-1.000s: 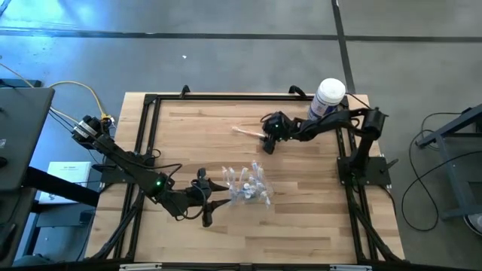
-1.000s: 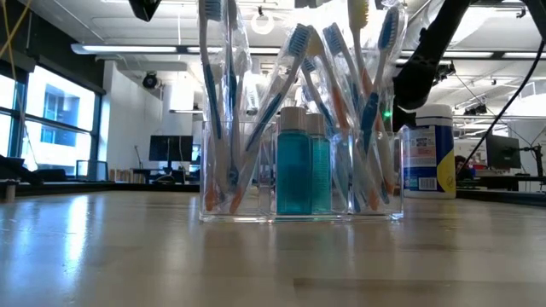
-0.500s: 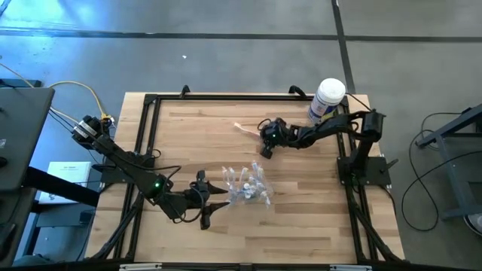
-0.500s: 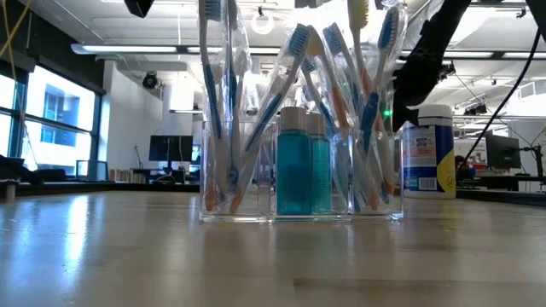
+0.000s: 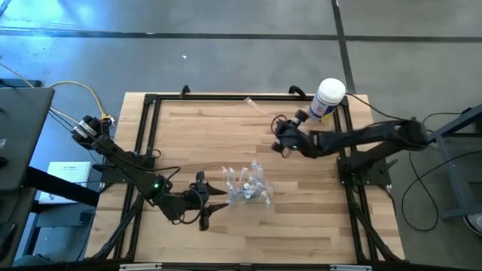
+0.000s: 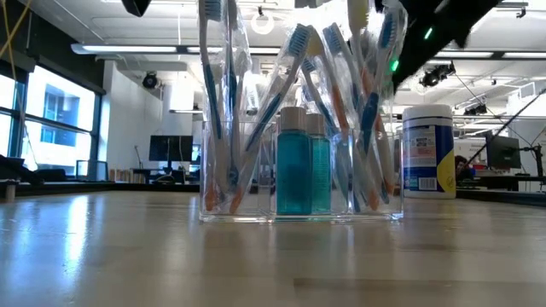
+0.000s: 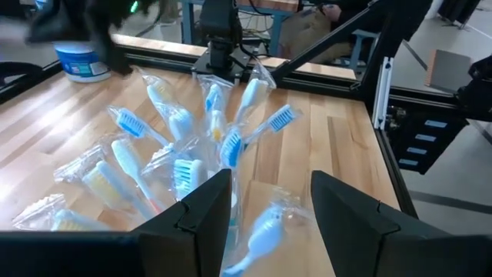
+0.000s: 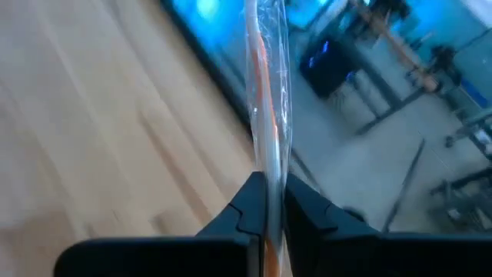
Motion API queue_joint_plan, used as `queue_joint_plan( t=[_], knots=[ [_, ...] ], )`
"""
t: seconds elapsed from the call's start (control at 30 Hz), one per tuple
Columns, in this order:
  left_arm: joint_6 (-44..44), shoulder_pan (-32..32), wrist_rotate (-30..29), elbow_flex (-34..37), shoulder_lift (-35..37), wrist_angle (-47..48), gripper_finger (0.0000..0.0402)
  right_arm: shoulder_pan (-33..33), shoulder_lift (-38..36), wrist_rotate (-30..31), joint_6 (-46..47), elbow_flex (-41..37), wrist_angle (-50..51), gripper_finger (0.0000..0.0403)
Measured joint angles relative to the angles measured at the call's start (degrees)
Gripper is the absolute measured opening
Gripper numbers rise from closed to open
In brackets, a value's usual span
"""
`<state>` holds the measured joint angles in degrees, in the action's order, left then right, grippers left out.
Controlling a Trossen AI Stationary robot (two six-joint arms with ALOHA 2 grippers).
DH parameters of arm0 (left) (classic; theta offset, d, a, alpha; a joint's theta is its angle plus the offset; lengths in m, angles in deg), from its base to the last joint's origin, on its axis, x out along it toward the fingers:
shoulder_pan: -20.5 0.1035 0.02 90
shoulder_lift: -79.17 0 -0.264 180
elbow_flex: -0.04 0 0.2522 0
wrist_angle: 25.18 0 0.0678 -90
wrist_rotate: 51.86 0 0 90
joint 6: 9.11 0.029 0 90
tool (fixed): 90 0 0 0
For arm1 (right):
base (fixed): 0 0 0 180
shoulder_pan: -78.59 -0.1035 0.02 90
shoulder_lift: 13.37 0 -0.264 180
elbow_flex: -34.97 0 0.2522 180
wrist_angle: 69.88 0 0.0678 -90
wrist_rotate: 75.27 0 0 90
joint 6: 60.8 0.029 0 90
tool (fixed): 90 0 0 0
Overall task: Pick & Place toothbrushing station
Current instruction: Put the orange toothbrush into the transparent organizer
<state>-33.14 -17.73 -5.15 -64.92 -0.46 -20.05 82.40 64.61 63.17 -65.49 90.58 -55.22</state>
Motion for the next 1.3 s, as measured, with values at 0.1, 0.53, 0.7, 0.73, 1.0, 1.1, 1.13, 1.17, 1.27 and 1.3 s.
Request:
queue_joint_plan(
  t=[0.1, 0.53, 0.7, 0.73, 1.0, 1.1, 1.13, 1.17, 1.27, 1.3],
  knots=[
    [0.0, -0.35, 0.0, 0.0, 0.0, -0.11, 0.0175, -5.26, -5.59, 1.16, 0.17, 0.1, 0.91, 0.0016],
    [0.02, -1.04, 0.0, 0.0, 0.0, -0.86, 0.0175, -32.54, -10.81, 10.92, 0.28, 0.18, -7.63, 0.0017],
    [0.02, -1.08, 0.22, 0.0, -0.02, -0.86, 0.0175, -39.45, -8.62, 14.79, -0.45, 0.19, -11.28, 0.0017],
    [0.01, -1.08, 0.61, 0.0, -0.02, -0.84, 0.0175, -40.33, -8.12, 14.85, -0.68, 0.19, -12.25, 0.0017],
    [1.62, -1.08, 1.43, 0.0, -1.86, -5.14, 0.0175, -43.79, -2.61, 10.33, -11.28, 0.21, -28.19, 0.0017],
    [4.77, -1.08, 1.47, -0.02, -3.88, -9.5, 0.0175, -44.22, -0.32, 4.52, -15.42, 0.21, -34.47, 0.0017],
    [6.41, -1.08, 1.46, -0.02, -4.7, -11.29, 0.0175, -44.36, 0.41, 2.72, -16.95, 0.21, -36.43, 0.0017],
    [8.01, -1.08, 1.47, -0.02, -5.45, -13.45, 0.0175, -44.54, 1.14, 1.38, -18.37, 0.21, -38.17, 0.0017],
    [12.82, -1.32, 1.47, -0.02, -7.07, -18.19, 0.0175, -45.1, 3.08, -1.58, -21.81, 0.21, -42.92, 0.0017],
    [14.14, -1.49, 1.44, -0.02, -7.46, -19.65, 0.0175, -45.24, 3.58, -2.21, -22.63, 0.21, -44.24, 0.0017]
  ],
)
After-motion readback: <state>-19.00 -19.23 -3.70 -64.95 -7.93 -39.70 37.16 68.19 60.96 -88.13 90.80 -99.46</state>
